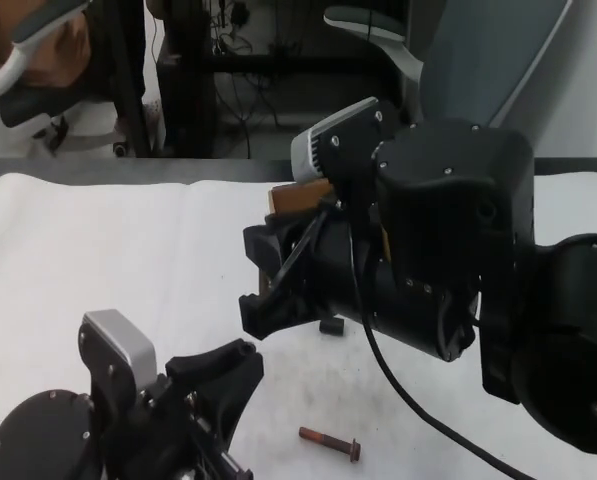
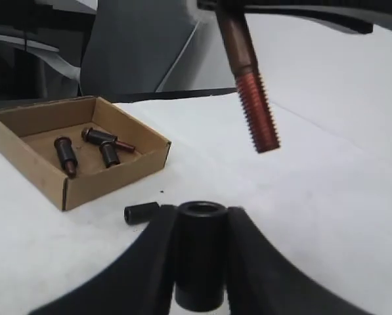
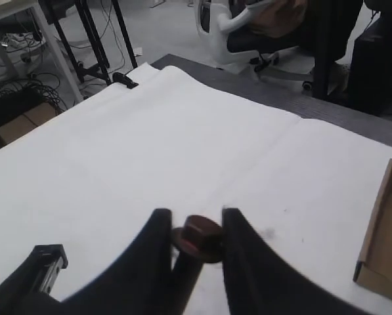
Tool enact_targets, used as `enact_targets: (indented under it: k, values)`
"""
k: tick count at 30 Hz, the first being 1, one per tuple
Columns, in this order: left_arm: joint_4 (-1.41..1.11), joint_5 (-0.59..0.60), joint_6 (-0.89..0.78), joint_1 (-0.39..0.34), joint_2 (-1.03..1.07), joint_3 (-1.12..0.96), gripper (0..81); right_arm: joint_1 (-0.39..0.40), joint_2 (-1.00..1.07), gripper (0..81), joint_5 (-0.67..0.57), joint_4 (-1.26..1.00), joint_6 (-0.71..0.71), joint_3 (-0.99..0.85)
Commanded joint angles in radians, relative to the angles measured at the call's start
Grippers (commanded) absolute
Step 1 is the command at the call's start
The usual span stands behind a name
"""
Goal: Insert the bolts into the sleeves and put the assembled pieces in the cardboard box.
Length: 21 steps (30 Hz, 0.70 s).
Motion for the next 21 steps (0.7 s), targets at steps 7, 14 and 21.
enact_targets:
  k: [7, 14, 21]
  values:
    - [-0.133, 0.027, -0.035, -0.004, 0.007, -0.008, 1.7, 0.001, 0.003, 0.6, 0.000, -0.027, -0.006, -0.002]
    - [-0.137, 0.058, -0.041, -0.004, 0.007, -0.008, 1.7, 0.001, 0.052, 0.6, -0.045, -0.115, -0.012, -0.002]
    - [-0.137, 0.050, -0.041, -0.004, 0.007, -0.008, 1.7, 0.001, 0.057, 0.6, -0.053, -0.095, -0.012, -0.002]
